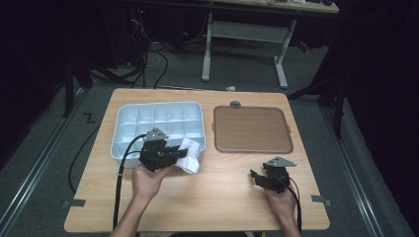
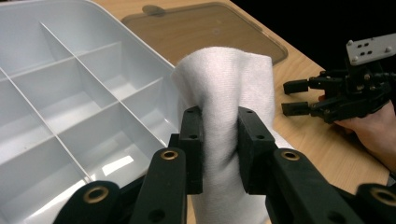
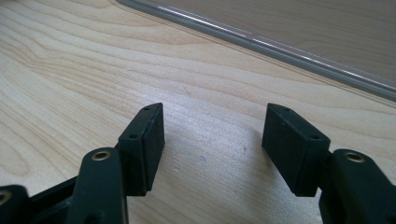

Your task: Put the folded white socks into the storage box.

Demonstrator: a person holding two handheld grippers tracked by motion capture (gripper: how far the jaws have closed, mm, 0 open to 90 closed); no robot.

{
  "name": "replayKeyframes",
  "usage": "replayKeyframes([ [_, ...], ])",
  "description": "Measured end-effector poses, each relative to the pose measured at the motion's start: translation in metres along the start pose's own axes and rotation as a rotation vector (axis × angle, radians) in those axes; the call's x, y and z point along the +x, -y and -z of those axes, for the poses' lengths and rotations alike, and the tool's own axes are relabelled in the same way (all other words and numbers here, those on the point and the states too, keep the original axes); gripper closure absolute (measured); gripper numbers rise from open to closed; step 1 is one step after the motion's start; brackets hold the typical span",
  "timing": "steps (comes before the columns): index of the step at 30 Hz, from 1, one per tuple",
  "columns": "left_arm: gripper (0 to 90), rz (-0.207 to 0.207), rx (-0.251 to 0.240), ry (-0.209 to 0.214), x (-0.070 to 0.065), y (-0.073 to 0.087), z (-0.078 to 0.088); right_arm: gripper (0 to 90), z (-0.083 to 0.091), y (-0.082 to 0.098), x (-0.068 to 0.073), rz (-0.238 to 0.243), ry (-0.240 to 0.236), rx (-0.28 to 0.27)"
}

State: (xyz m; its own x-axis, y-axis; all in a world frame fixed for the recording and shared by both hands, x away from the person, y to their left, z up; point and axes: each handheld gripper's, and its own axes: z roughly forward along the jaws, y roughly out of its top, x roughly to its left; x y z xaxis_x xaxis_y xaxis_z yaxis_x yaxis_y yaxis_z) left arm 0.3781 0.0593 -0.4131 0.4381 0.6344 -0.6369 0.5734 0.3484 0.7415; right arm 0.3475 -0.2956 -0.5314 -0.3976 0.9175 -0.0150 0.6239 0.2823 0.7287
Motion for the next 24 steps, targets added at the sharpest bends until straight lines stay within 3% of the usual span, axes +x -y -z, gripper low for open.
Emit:
replayKeyframes([
  [5, 74.5, 0.025, -0.018, -0.001, 0.004, -0.014, 0.000, 39.3, 0.000, 0.000, 0.000, -0.002, 0.000, 0.000],
  [11, 74.5, 0.026, -0.014, -0.029, 0.012, -0.027, -0.006, 39.1, 0.000, 0.000, 0.000, 0.000, -0.001, 0.000],
  [24, 74.6, 0.061, -0.012, -0.077, 0.037, -0.042, -0.015, 38.8, 0.000, 0.000, 0.000, 0.004, 0.000, 0.000],
])
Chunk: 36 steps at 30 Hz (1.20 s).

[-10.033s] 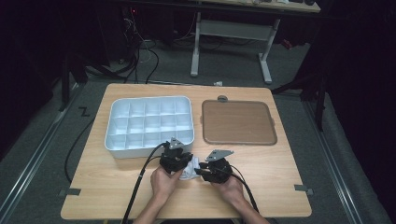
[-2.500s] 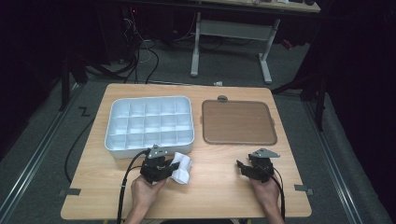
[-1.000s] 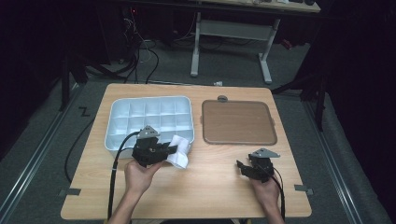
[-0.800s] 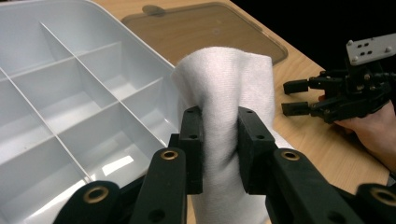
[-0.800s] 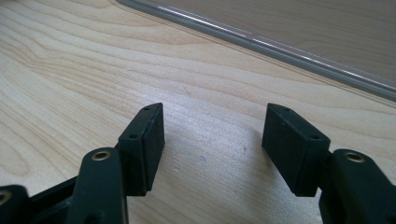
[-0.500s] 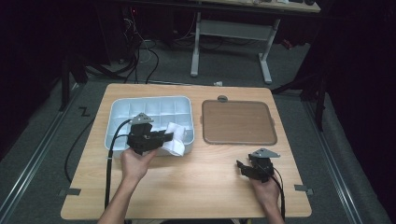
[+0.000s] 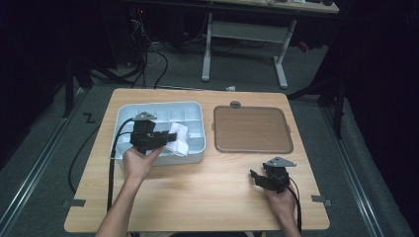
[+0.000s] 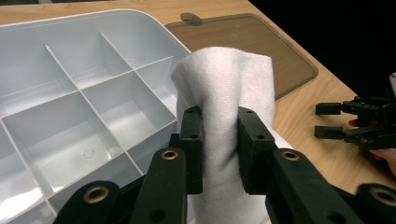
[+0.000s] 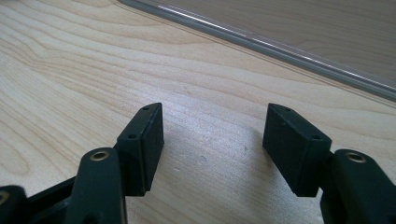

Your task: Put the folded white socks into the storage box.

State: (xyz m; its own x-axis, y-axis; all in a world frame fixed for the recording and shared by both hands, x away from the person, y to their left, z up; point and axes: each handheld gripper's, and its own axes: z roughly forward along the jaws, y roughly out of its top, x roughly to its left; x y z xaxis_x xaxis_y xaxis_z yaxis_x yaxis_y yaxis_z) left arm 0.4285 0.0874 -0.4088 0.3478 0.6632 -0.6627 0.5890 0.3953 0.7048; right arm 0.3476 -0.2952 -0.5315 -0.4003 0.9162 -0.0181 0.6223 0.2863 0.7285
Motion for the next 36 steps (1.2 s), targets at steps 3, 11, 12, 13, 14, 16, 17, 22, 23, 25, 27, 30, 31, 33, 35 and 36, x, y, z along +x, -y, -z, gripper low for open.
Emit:
replayKeyframes([
  [3, 74.6, 0.001, 0.001, -0.019, 0.005, -0.002, -0.001, 38.8, 0.000, 0.000, 0.000, 0.000, 0.000, 0.000],
  [11, 74.5, 0.007, 0.000, -0.079, 0.020, -0.004, -0.003, 38.5, 0.000, 0.000, 0.000, 0.003, 0.000, 0.001],
  [12, 74.5, 0.007, 0.000, -0.089, 0.022, -0.004, -0.004, 38.5, 0.000, 0.000, 0.000, 0.003, 0.000, 0.001],
  [13, 74.5, 0.004, 0.000, -0.098, 0.025, -0.004, -0.004, 38.5, 0.000, 0.000, 0.000, 0.003, 0.000, 0.001],
  [14, 74.6, 0.010, -0.001, -0.101, 0.026, -0.004, -0.005, 38.5, 0.000, 0.000, 0.000, 0.003, 0.000, 0.001],
  [16, 74.6, 0.013, -0.004, -0.110, 0.030, -0.003, -0.005, 38.4, 0.000, 0.000, 0.000, 0.003, -0.001, 0.001],
  [17, 74.6, 0.011, -0.003, -0.113, 0.032, -0.003, -0.005, 38.3, 0.000, 0.000, 0.000, 0.005, -0.001, 0.000],
  [22, 74.6, 0.020, -0.005, -0.131, 0.040, -0.003, -0.006, 38.2, 0.000, 0.000, 0.000, 0.006, -0.001, 0.000],
  [23, 74.6, 0.023, -0.007, -0.136, 0.041, -0.003, -0.007, 38.2, 0.000, 0.000, 0.000, 0.006, -0.001, 0.000],
  [25, 74.6, 0.015, -0.006, -0.146, 0.043, -0.002, -0.007, 38.1, 0.000, 0.000, 0.000, 0.007, -0.002, 0.001],
  [27, 74.6, 0.009, -0.007, -0.156, 0.046, -0.001, -0.008, 38.0, 0.000, 0.000, 0.000, 0.007, -0.002, 0.001],
  [30, 74.6, -0.007, -0.002, -0.177, 0.049, 0.002, -0.009, 37.9, 0.000, 0.000, 0.000, 0.006, -0.002, 0.001],
  [31, 74.6, -0.019, 0.000, -0.185, 0.049, 0.003, -0.010, 37.9, 0.000, 0.000, 0.000, 0.006, -0.002, 0.001],
  [33, 74.6, -0.032, 0.003, -0.196, 0.050, 0.005, -0.011, 37.9, 0.000, 0.000, 0.000, 0.006, -0.002, 0.001],
  [35, 74.6, -0.042, 0.001, -0.207, 0.051, 0.006, -0.013, 37.9, 0.000, 0.000, 0.000, 0.006, -0.001, 0.002],
  [36, 74.6, -0.052, 0.005, -0.215, 0.051, 0.007, -0.014, 37.9, 0.000, 0.000, 0.000, 0.006, -0.002, 0.001],
])
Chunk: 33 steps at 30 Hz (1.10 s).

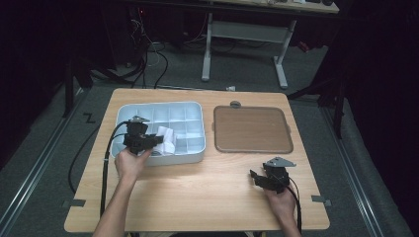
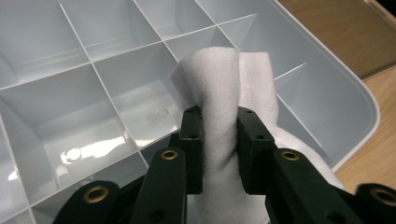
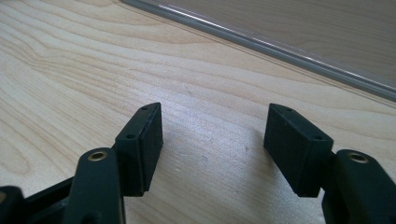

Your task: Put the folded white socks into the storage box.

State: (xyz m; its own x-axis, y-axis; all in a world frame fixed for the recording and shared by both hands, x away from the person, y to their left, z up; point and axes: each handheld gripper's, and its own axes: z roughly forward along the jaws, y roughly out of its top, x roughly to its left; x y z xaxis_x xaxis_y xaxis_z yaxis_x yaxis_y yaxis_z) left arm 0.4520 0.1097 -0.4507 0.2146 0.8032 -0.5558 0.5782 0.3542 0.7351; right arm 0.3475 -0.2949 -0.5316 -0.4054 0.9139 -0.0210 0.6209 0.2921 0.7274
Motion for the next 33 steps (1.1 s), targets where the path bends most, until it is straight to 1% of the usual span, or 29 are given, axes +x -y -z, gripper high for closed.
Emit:
replayKeyframes([
  [3, 74.7, -0.036, 0.006, -0.025, 0.000, 0.004, -0.003, 37.9, 0.000, 0.000, 0.000, 0.000, 0.000, 0.000],
  [11, 75.3, -0.091, 0.018, -0.066, 0.000, 0.010, -0.008, 37.9, 0.000, 0.000, 0.000, 0.001, 0.000, 0.000],
  [12, 75.6, -0.091, 0.018, -0.066, 0.000, 0.010, -0.008, 37.9, 0.000, 0.000, 0.000, 0.001, 0.000, 0.000],
  [13, 75.9, -0.107, 0.020, -0.083, 0.000, 0.012, -0.010, 37.9, 0.000, 0.000, 0.000, 0.001, 0.000, 0.000],
  [18, 76.4, -0.141, 0.028, -0.105, -0.001, 0.015, -0.011, 37.9, 0.000, 0.000, 0.000, 0.001, 0.000, 0.000],
  [21, 76.7, -0.154, 0.037, -0.123, 0.000, 0.017, -0.013, 37.9, 0.000, 0.000, 0.000, 0.000, 0.000, 0.000],
  [24, 76.8, -0.154, 0.048, -0.133, 0.001, 0.018, -0.015, 37.9, 0.000, 0.000, 0.000, 0.001, 0.000, 0.000],
  [30, 77.1, -0.160, 0.061, -0.144, 0.002, 0.018, -0.016, 37.8, 0.000, 0.000, 0.000, 0.001, 0.001, 0.000],
  [31, 77.2, -0.168, 0.067, -0.152, 0.002, 0.019, -0.016, 37.8, 0.000, 0.000, 0.000, 0.000, 0.001, 0.000],
  [32, 77.2, -0.168, 0.067, -0.152, 0.002, 0.019, -0.016, 37.8, 0.000, 0.000, 0.000, 0.000, 0.001, 0.000],
  [33, 77.4, -0.188, 0.075, -0.164, 0.001, 0.020, -0.017, 37.9, 0.000, 0.000, 0.000, 0.001, 0.001, 0.000],
])
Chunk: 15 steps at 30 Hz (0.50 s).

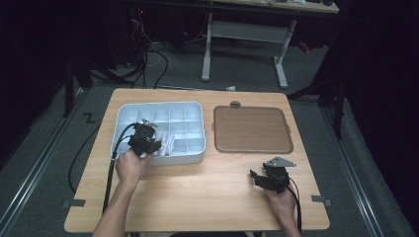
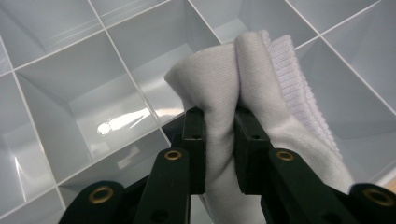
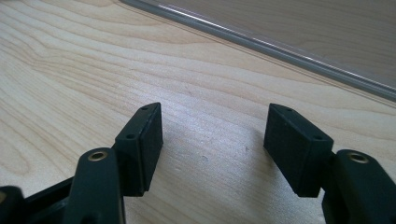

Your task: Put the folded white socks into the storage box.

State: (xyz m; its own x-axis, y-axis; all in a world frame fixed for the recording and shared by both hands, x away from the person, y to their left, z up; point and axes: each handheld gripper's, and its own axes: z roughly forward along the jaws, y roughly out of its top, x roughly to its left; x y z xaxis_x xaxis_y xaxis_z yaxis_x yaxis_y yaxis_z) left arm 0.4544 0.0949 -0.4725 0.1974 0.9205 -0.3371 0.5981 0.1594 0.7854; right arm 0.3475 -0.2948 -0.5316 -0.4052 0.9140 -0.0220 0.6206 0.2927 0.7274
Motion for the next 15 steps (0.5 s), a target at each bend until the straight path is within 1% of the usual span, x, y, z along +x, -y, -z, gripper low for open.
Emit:
replayKeyframes([
  [2, 77.5, -0.021, 0.007, -0.013, -0.0018, 0.0004, -0.0009, 37.9, 0.0000, 0.0000, 0.0000, 0.000, 0.000, 0.000],
  [5, 77.6, -0.031, 0.017, -0.025, -0.0031, 0.0018, -0.0020, 37.8, 0.0000, 0.0000, 0.0001, -0.001, 0.000, 0.000],
  [15, 78.4, -0.024, 0.051, -0.034, -0.0017, 0.0048, -0.0042, 37.8, 0.0000, 0.0000, 0.0000, 0.000, 0.000, 0.000],
])
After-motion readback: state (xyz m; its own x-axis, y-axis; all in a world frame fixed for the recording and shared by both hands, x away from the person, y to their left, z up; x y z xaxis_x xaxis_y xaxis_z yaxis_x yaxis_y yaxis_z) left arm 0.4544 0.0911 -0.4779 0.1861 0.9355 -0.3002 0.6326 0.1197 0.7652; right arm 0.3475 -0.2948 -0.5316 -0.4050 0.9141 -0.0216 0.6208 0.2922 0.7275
